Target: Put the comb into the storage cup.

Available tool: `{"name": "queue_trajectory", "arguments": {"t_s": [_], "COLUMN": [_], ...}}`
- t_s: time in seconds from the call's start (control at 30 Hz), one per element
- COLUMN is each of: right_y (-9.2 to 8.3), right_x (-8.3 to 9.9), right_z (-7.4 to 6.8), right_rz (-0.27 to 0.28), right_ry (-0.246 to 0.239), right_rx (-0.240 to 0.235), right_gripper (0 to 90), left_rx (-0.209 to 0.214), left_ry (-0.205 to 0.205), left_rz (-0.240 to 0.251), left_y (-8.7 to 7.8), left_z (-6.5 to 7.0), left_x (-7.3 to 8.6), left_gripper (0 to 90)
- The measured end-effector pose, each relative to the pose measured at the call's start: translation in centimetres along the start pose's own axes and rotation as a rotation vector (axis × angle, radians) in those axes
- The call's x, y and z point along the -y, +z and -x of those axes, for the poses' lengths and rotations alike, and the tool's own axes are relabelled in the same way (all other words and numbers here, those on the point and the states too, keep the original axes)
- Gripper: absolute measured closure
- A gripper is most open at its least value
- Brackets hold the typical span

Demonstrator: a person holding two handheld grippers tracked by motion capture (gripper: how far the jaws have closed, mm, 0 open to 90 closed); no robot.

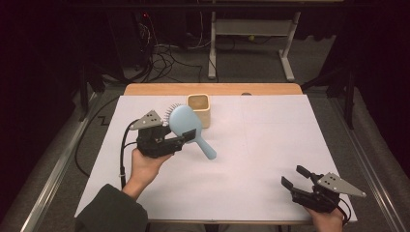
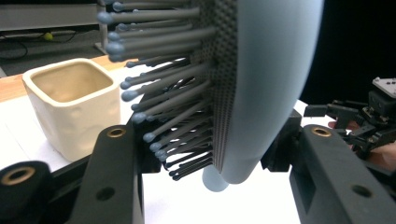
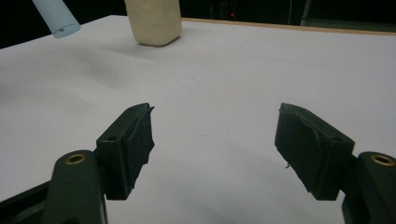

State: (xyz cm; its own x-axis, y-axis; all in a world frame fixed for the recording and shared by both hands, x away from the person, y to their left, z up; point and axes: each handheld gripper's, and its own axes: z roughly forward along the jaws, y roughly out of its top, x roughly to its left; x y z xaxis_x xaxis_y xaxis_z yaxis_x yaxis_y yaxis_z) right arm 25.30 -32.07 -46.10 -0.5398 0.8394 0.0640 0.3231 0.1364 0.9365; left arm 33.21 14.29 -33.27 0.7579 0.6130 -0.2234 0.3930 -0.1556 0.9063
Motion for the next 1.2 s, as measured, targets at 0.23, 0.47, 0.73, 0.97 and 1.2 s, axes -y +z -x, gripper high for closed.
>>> {"name": "queue_trajectory", "arguments": {"t_s": [0.23,0.47,0.73,0.97,1.2], "right_y": [0.1,0.0,0.1,0.0,0.0], "right_x": [0.0,0.0,0.0,0.0,0.0], "right_z": [0.0,0.1,0.1,0.1,0.1], "right_rz": [-0.002,0.0,-0.003,-0.001,-0.003], "right_ry": [0.001,0.003,0.009,0.005,0.006], "right_rx": [0.001,0.004,0.007,0.008,0.006], "right_gripper": [28.1,28.1,27.8,27.9,27.8], "left_rx": [-0.036,-0.043,-0.055,-0.052,-0.062], "left_ry": [-0.003,0.006,0.012,0.024,0.036], "left_rz": [-0.021,-0.015,-0.013,0.005,0.013], "left_y": [0.3,0.4,0.5,0.6,0.7], "left_z": [-0.9,-1.1,-1.3,-1.1,-1.1], "left_x": [-0.4,-1.0,-1.9,-2.9,-3.9], "left_gripper": [52.1,52.1,52.0,52.0,52.0]}}
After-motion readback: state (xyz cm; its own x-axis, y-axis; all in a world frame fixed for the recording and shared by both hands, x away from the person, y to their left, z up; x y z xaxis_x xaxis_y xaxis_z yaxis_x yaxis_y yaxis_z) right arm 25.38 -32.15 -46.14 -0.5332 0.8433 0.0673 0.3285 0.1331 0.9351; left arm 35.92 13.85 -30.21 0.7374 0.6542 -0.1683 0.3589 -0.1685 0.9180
